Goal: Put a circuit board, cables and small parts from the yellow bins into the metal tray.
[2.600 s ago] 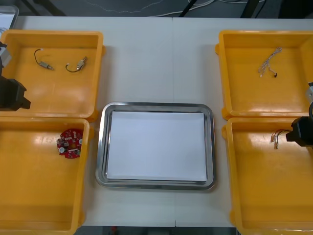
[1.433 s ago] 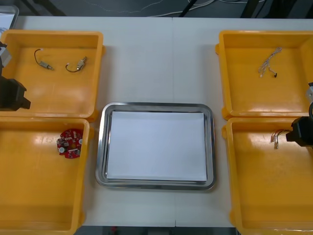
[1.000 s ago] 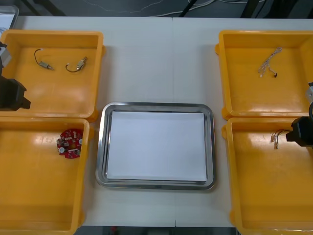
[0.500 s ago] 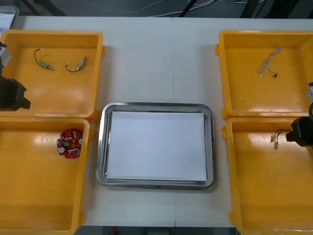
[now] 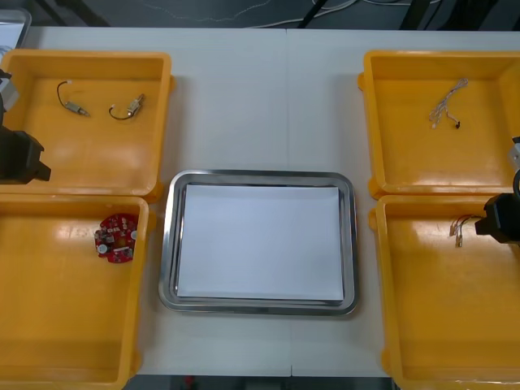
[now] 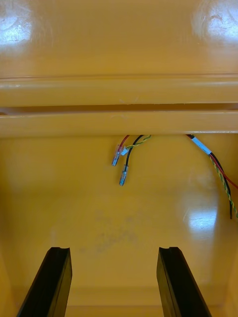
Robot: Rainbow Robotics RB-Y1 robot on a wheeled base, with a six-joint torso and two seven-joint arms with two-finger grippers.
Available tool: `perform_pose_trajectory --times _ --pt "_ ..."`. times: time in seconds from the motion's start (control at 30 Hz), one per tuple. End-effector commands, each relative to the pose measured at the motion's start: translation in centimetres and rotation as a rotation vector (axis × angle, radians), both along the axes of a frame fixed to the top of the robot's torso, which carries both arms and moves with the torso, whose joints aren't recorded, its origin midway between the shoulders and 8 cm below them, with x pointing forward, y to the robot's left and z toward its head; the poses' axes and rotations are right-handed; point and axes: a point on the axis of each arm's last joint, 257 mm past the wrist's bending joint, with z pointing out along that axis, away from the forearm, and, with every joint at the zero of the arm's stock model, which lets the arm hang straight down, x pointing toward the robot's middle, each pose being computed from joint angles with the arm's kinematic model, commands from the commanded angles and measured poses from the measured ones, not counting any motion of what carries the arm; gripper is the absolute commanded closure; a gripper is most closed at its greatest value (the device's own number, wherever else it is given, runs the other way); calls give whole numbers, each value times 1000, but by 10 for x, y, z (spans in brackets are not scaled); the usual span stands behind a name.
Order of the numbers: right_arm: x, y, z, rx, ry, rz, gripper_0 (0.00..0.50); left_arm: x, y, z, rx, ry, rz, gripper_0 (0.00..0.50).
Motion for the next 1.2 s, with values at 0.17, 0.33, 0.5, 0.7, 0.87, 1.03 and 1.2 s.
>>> perform_pose_trajectory --times 0.17,0.33,0.5,0.7,0.87,1.03,1.2 --pt "-2 0 6 6 -23 -8 0 0 19 14 65 -28 -26 0" --pt "-2 0 6 6 -23 -8 0 0 19 14 65 -28 -26 0" --pt "-2 0 6 6 -23 -8 0 0 19 14 65 -28 -26 0" --pt "-2 0 6 6 -23 -8 0 0 19 14 65 -28 -26 0" --pt "-2 0 6 6 -23 -8 0 -14 8 -29 13 46 -25 0" --pt "-3 1 3 12 -14 -12 0 -13 10 -23 21 35 -27 0" --pt "6 0 9 17 -28 -23 0 -14 8 -22 13 37 -33 0"
